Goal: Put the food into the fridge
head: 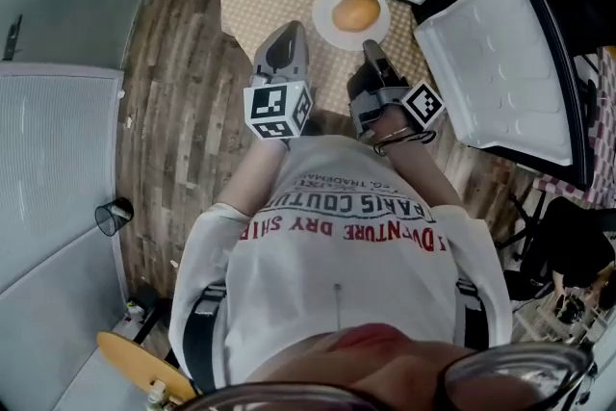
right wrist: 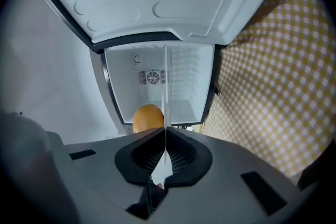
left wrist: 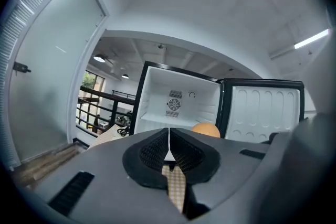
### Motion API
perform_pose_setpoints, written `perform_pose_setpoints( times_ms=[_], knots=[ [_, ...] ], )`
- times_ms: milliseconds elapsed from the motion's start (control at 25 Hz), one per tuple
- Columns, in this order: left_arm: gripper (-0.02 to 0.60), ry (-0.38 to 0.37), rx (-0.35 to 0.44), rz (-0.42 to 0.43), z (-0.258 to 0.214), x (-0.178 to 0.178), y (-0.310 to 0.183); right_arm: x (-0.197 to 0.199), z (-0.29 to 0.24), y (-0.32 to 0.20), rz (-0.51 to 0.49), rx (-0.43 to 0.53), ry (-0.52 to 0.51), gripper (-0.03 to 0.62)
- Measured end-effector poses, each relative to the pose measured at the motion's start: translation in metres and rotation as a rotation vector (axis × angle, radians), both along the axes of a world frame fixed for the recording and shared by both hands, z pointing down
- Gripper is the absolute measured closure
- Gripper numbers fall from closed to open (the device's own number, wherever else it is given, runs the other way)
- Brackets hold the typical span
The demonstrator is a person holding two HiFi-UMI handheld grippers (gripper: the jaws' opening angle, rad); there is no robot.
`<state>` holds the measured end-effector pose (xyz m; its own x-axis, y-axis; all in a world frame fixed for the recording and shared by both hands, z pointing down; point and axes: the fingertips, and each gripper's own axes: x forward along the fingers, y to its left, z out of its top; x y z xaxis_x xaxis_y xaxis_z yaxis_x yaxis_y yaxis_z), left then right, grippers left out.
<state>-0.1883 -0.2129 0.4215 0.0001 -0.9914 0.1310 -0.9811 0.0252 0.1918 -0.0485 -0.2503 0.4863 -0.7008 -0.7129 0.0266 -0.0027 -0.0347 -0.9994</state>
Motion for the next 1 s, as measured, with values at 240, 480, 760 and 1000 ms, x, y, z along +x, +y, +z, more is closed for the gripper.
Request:
perform_pose_setpoints(
  times_ms=[240, 480, 760, 1000],
  knots=[
    [0.552, 0.003, -0.001, 0.136, -0.003, -0.043, -0.068, -0.033, 0.003, -0.047, 0.145, -0.014, 0.008, 0.565],
    [0.551, 0.008, -0.002, 0.256, -0.002, -0.067, -0.109, -0.056, -0.007, -0.081, 0.261, 0.004, 0.005, 0.565],
    [0.551, 0.035, 0.002, 0.333, 0.003, -0.066, -0.148, -0.048, -0.017, -0.117, 0.364, 0.029, 0.044, 0.565],
    [0.551, 0.049, -0.012, 0.359, 0.011, -0.049, -0.168, -0.029, -0.023, -0.148, 0.431, 0.040, 0.077, 0.565]
  ],
)
